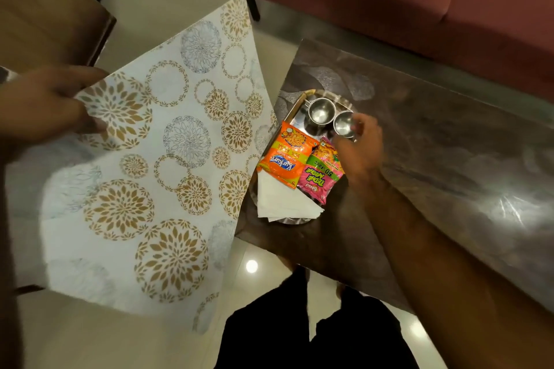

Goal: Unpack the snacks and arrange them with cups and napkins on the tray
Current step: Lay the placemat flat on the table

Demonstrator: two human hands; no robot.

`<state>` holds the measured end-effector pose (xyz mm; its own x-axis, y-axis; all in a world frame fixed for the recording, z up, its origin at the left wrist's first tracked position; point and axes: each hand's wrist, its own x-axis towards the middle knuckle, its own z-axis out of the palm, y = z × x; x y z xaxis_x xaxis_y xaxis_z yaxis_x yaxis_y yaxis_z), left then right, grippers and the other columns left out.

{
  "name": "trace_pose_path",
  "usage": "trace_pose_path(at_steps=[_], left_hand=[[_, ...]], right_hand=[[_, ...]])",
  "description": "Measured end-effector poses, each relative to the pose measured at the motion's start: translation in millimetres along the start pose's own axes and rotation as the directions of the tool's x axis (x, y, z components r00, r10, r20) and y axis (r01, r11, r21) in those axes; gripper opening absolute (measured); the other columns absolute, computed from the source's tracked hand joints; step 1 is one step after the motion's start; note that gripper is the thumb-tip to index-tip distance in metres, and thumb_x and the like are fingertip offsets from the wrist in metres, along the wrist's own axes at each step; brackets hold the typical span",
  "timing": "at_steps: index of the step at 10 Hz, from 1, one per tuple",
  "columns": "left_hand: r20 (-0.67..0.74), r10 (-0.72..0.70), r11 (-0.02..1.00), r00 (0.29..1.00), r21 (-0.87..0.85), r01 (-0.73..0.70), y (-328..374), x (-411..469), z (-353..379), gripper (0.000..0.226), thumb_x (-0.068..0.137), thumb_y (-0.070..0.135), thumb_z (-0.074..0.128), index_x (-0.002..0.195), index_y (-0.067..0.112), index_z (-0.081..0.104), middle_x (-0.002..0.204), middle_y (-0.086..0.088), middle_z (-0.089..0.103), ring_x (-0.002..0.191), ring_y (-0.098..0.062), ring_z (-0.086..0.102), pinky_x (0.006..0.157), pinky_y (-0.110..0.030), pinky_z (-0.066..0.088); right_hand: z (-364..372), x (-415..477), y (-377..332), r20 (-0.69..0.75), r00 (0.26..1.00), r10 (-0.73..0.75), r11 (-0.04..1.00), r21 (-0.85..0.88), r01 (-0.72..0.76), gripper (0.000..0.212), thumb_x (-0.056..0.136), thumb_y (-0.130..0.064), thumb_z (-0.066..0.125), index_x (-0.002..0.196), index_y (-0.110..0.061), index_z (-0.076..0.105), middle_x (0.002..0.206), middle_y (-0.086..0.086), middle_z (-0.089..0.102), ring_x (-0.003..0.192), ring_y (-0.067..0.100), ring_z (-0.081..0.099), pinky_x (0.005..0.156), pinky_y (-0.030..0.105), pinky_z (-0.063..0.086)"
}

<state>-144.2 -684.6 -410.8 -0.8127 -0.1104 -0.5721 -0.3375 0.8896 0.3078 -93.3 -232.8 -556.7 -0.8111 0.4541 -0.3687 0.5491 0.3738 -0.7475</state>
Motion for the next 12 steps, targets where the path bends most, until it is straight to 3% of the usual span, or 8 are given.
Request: trace_pose_path(at_steps=[2, 4, 6, 7, 8, 9, 11, 12], left_hand=[[-0.023, 0.098, 0.975, 0.995, -0.200, -0.101, 56.4, -62.9, -14.3, 0.045, 0.079, -0.019, 0.066, 0.108, 0.016, 0.069, 0.094, 0.003, 0.074, 0.080, 0.001, 0.071, 0.073, -0.016, 0.055], [-0.033, 0.221, 0.945, 0.975, -0.239, -0.222, 79.0, -89.6, -26.9, 0.044, 0.080, -0.017, 0.064, 0.116, 0.006, 0.069, 0.112, -0.012, 0.075, 0.106, -0.030, 0.071, 0.100, -0.047, 0.054], [0.078, 0.296, 0.882, 0.952, -0.405, -0.241, 83.2, -103.1, -30.2, 0.045, 0.082, -0.019, 0.063, 0.114, 0.012, 0.071, 0.109, -0.006, 0.078, 0.104, -0.023, 0.074, 0.094, -0.041, 0.058], [0.147, 0.305, 0.862, 0.941, -0.463, -0.207, 82.8, -104.3, -24.0, 0.047, 0.084, -0.018, 0.064, 0.118, 0.013, 0.070, 0.112, -0.007, 0.078, 0.106, -0.023, 0.074, 0.096, -0.042, 0.057], [0.216, 0.308, 0.855, 0.926, -0.489, -0.170, 83.3, -106.3, -14.5, 0.047, 0.085, -0.017, 0.064, 0.120, 0.013, 0.070, 0.114, -0.008, 0.077, 0.108, -0.024, 0.073, 0.097, -0.042, 0.056], [0.288, 0.277, 0.862, 0.917, -0.496, -0.104, 83.7, -104.0, 7.7, 0.045, 0.085, -0.016, 0.063, 0.118, 0.014, 0.071, 0.115, -0.008, 0.077, 0.112, -0.026, 0.071, 0.099, -0.043, 0.054], [0.382, 0.207, 0.932, 0.901, -0.356, -0.063, 85.3, -101.8, 43.2, 0.034, 0.088, 0.013, 0.076, 0.121, 0.009, 0.070, 0.119, -0.006, 0.075, 0.111, -0.025, 0.070, 0.107, -0.047, 0.050], [0.442, 0.123, 0.974, 0.888, -0.225, -0.023, 78.1, -102.1, 53.0, 0.038, 0.083, 0.028, 0.082, 0.118, 0.016, 0.072, 0.116, -0.004, 0.076, 0.107, -0.028, 0.072, 0.098, -0.053, 0.056]], right_hand=[[-2.8, -15.7, -68.3, 0.259, 0.944, -0.206, 0.977, 0.003, 0.212, 0.045, 0.079, -0.001, 0.077, 0.115, -0.025, 0.064, 0.117, -0.004, 0.058, 0.121, 0.028, 0.062, 0.104, 0.050, 0.053], [-15.1, -29.3, -113.7, 0.443, 0.878, -0.183, 0.980, 0.010, 0.199, 0.056, 0.084, 0.000, 0.077, 0.131, -0.018, 0.052, 0.137, 0.013, 0.061, 0.112, 0.027, 0.069, 0.087, 0.051, 0.062], [-41.7, -26.7, -141.7, 0.460, 0.872, -0.168, 0.983, 0.015, 0.181, 0.084, 0.083, 0.005, 0.081, 0.152, -0.015, 0.039, 0.104, -0.017, 0.055, 0.089, -0.001, 0.056, 0.057, 0.016, 0.052], [-62.3, -22.3, -144.6, 0.450, 0.882, -0.137, 0.989, 0.010, 0.149, 0.084, 0.080, 0.003, 0.083, 0.148, -0.022, 0.040, 0.110, -0.011, 0.056, 0.089, -0.002, 0.053, 0.057, 0.019, 0.050], [-75.2, -21.3, -139.6, 0.457, 0.884, -0.099, 0.993, -0.017, 0.120, 0.070, 0.080, 0.000, 0.084, 0.134, -0.024, 0.046, 0.109, -0.012, 0.063, 0.089, 0.002, 0.059, 0.063, 0.023, 0.047], [-90.9, -22.6, -120.4, 0.475, 0.877, -0.072, 0.990, -0.075, 0.121, 0.030, 0.088, -0.006, 0.082, 0.101, -0.026, 0.064, 0.099, -0.014, 0.077, 0.081, 0.004, 0.070, 0.057, 0.019, 0.050], [-109.9, -31.3, -80.9, 0.346, 0.938, -0.013, 0.997, -0.070, 0.040, 0.025, 0.101, -0.015, 0.072, 0.119, -0.018, 0.056, 0.097, -0.008, 0.067, 0.085, 0.009, 0.067, 0.059, 0.025, 0.049], [-119.4, -31.5, -68.5, 0.313, 0.950, 0.001, 0.999, -0.044, 0.013, 0.020, 0.102, -0.012, 0.069, 0.117, -0.018, 0.057, 0.101, -0.005, 0.067, 0.087, 0.009, 0.066, 0.057, 0.026, 0.051]])
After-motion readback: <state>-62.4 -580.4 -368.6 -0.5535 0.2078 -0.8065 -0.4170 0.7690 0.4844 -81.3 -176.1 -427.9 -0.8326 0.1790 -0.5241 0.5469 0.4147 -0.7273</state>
